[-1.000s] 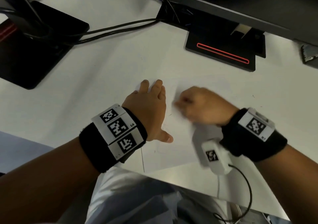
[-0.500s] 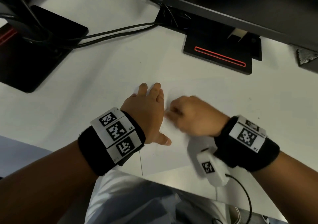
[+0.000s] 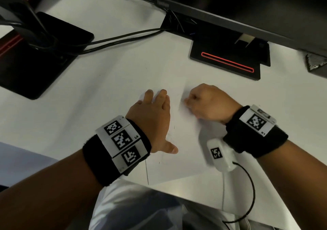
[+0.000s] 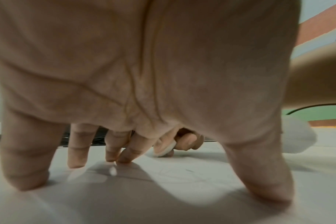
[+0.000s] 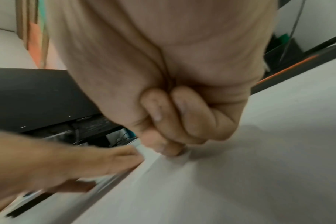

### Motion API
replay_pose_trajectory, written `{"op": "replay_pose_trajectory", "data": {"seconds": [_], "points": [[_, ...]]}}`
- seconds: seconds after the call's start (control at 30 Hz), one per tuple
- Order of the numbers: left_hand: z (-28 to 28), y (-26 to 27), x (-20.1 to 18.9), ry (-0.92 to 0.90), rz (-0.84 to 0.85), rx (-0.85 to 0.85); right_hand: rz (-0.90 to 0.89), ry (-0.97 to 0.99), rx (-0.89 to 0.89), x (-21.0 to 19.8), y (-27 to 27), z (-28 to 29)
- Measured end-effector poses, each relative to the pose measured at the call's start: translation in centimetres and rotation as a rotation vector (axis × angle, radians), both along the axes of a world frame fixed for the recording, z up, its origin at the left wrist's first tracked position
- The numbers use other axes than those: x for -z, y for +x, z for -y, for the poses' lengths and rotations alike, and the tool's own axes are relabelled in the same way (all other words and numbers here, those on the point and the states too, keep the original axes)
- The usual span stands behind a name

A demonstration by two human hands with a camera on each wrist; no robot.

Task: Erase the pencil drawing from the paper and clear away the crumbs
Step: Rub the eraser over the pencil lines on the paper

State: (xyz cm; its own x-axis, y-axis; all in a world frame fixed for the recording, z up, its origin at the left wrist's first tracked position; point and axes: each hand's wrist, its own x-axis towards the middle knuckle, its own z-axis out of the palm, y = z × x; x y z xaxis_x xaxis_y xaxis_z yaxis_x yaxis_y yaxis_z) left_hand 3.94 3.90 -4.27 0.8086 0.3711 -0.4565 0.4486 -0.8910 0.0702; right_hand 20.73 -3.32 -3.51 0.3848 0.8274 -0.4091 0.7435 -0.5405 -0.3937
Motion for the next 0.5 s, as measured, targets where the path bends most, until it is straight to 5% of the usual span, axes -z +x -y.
{"op": "replay_pose_trajectory", "data": {"seconds": [0.1,0.27,0.4,0.5], "points": [[0.0,0.0,-0.1,-0.007,0.004,0.003,-0.020,-0.038,-0.183,0.6,-2.5,0.3],[0.0,0.0,0.1,0.008,0.008,0.001,-0.015,0.011,0.066,0.5,0.6,-0.4],[0.1,-0.1,0.1,-0.002,0.018,0.004,0.020,0.018,-0.102,1.1,-1.9,-0.2],[0.0,-0.2,0.1,-0.001,0.015,0.002,0.029,0.011,0.049,0.6,0.9,-0.1]]}}
